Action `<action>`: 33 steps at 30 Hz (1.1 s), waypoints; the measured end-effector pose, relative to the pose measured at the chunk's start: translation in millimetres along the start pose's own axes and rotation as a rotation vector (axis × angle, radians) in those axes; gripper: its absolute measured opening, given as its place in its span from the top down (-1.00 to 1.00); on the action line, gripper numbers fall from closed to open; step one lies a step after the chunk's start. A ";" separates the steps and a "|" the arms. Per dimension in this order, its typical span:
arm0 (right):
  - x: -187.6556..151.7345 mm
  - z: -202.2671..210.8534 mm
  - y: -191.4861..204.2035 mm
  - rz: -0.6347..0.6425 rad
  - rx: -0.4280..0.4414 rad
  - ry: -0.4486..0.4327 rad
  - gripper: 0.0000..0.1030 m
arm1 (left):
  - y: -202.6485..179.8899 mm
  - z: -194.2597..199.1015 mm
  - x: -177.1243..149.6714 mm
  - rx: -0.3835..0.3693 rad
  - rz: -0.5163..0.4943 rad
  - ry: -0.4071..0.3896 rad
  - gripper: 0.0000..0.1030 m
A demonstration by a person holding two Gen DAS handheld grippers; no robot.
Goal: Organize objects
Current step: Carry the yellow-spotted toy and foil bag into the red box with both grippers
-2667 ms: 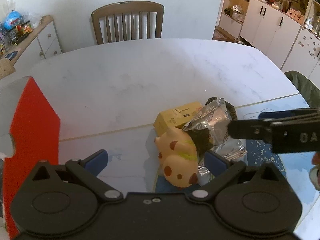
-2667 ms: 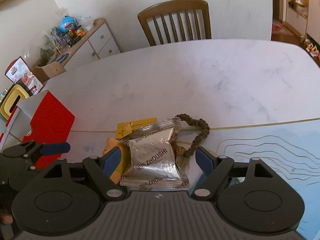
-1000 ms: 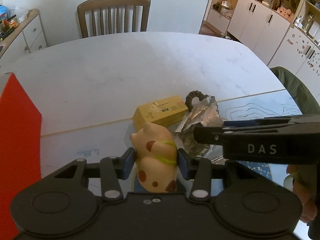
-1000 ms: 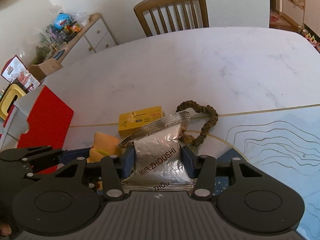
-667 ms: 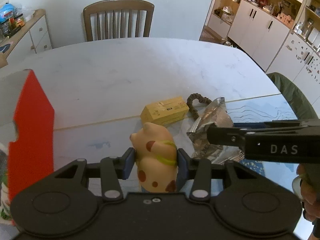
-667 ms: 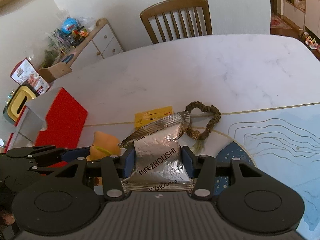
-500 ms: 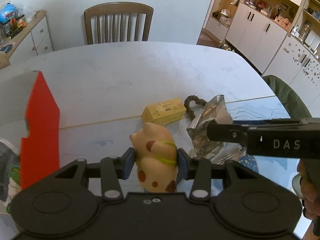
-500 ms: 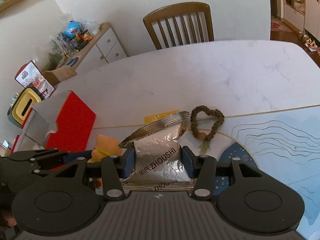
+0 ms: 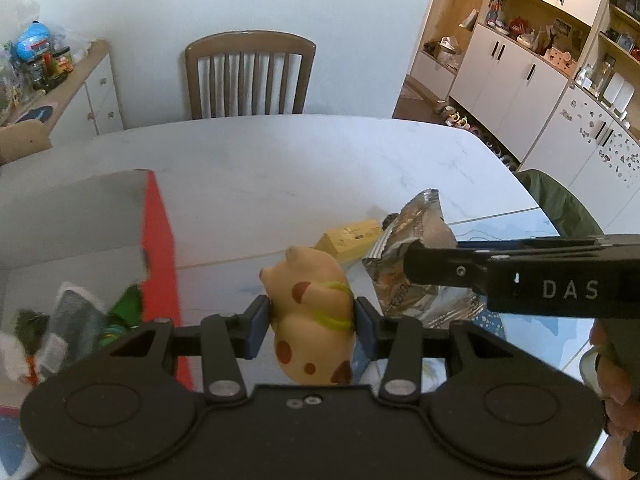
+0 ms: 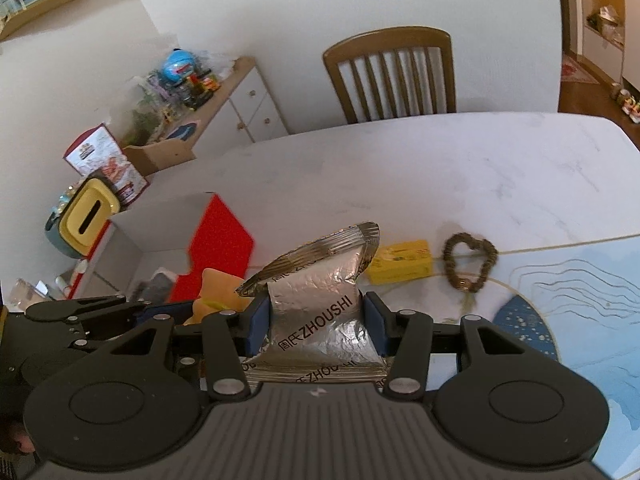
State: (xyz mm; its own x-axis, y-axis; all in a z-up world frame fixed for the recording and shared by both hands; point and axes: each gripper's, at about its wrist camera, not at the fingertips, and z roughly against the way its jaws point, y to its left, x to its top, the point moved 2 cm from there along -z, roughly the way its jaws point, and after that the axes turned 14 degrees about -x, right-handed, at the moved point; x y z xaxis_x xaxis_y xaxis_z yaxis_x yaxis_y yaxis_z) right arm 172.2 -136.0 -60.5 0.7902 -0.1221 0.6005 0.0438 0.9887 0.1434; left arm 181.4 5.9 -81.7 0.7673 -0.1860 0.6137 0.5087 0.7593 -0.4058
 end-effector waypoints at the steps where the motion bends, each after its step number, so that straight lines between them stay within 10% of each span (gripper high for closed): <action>1: 0.5 2.2 4.7 0.003 0.002 0.000 0.04 | 2.3 5.0 -0.3 0.003 0.000 -0.002 0.15; 33: 11.4 6.1 164.3 0.184 0.000 -0.015 0.04 | 150.7 119.7 -13.2 0.168 0.064 -0.058 0.15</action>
State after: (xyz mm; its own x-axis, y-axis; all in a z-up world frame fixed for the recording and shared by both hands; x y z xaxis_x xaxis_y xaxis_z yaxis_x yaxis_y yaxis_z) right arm 184.6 24.5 -25.3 0.7759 0.0593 0.6280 -0.1003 0.9945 0.0300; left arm 201.1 197.5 -69.9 0.7695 -0.1014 0.6306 0.3833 0.8630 -0.3290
